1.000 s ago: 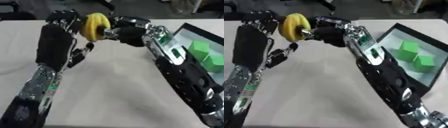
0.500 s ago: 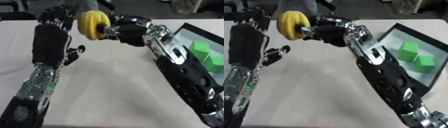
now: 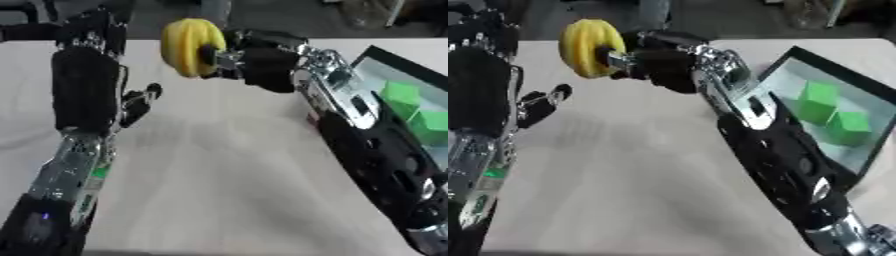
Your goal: Pick up the objects with one hand, pass them to the other hand, and then place them into the box on the other side of the table.
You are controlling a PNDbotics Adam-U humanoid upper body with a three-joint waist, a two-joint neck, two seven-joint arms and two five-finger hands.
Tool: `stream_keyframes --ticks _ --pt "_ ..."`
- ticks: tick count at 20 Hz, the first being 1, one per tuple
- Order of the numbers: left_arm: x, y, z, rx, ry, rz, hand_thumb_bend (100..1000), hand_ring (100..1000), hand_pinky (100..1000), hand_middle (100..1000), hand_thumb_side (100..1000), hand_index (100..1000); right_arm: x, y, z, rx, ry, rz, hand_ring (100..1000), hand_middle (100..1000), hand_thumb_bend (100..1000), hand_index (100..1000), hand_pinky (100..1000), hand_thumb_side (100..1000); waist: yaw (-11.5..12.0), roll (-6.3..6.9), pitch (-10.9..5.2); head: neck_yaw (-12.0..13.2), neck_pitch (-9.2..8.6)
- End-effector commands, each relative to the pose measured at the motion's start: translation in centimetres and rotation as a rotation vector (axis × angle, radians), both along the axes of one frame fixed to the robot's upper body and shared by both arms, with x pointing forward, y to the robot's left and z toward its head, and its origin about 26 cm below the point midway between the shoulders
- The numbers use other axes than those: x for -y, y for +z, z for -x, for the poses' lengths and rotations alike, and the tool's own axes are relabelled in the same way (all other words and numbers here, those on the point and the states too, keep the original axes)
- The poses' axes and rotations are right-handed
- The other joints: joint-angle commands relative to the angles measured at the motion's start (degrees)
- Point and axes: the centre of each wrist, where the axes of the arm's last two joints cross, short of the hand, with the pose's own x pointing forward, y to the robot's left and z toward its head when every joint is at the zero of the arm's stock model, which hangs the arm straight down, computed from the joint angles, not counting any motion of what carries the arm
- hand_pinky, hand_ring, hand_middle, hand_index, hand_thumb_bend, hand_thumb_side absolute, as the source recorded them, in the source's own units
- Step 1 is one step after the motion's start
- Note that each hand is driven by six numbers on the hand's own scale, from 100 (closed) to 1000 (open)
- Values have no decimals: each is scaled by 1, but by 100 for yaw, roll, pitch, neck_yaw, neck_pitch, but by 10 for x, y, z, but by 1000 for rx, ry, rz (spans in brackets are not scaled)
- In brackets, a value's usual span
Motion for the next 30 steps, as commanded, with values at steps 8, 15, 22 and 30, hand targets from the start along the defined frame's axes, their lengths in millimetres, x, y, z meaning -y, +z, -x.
stream_keyframes --ticks 8,15,22,30 --pt "-81 -8 -13 -113 214 103 805 703 745 679 209 861 60 13 12 80 -121 -37 833 517 100 492 1000 250 -120 -49 -264 -22 33" --pt "-131 5 -6 -85 337 201 767 696 747 665 198 852 136 -2 25 140 -279 43 826 518 100 496 1000 218 -205 -18 -267 -46 46" --pt "-156 20 0 -50 366 276 753 694 750 659 211 840 202 -8 37 196 -462 119 819 523 100 502 998 204 -256 9 -270 -156 28" --pt "-170 29 4 -12 319 347 753 695 751 660 210 838 263 -20 47 271 -670 272 821 581 100 561 949 198 -265 43 -277 -339 20"
